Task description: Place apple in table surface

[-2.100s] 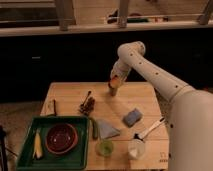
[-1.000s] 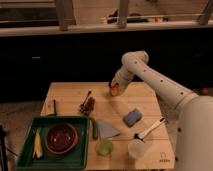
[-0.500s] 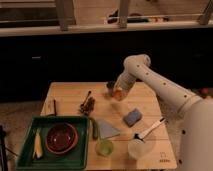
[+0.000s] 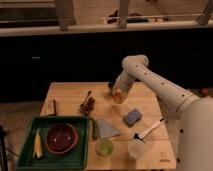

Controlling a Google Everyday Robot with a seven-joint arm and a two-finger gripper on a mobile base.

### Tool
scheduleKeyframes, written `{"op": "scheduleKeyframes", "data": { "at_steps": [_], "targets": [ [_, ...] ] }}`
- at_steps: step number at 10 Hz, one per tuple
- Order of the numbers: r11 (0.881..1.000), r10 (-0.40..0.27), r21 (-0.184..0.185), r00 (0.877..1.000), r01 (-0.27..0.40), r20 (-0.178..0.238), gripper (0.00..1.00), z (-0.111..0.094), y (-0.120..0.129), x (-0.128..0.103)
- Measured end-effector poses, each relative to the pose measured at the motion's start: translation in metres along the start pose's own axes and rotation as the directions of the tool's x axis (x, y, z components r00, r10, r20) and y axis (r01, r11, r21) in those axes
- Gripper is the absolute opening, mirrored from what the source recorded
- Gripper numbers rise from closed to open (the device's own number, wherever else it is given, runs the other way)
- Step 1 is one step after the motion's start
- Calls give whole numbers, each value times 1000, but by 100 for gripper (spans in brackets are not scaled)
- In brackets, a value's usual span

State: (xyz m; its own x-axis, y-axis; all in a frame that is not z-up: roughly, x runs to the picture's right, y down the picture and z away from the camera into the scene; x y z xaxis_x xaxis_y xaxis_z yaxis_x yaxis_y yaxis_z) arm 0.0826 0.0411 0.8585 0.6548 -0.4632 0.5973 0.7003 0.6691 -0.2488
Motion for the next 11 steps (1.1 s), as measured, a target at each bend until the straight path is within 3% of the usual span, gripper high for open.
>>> {"op": "scheduleKeyframes", "data": {
  "at_steps": [11],
  "targets": [
    [995,-77,-61,993,82,87,0,22,5,-21]
  ]
}}
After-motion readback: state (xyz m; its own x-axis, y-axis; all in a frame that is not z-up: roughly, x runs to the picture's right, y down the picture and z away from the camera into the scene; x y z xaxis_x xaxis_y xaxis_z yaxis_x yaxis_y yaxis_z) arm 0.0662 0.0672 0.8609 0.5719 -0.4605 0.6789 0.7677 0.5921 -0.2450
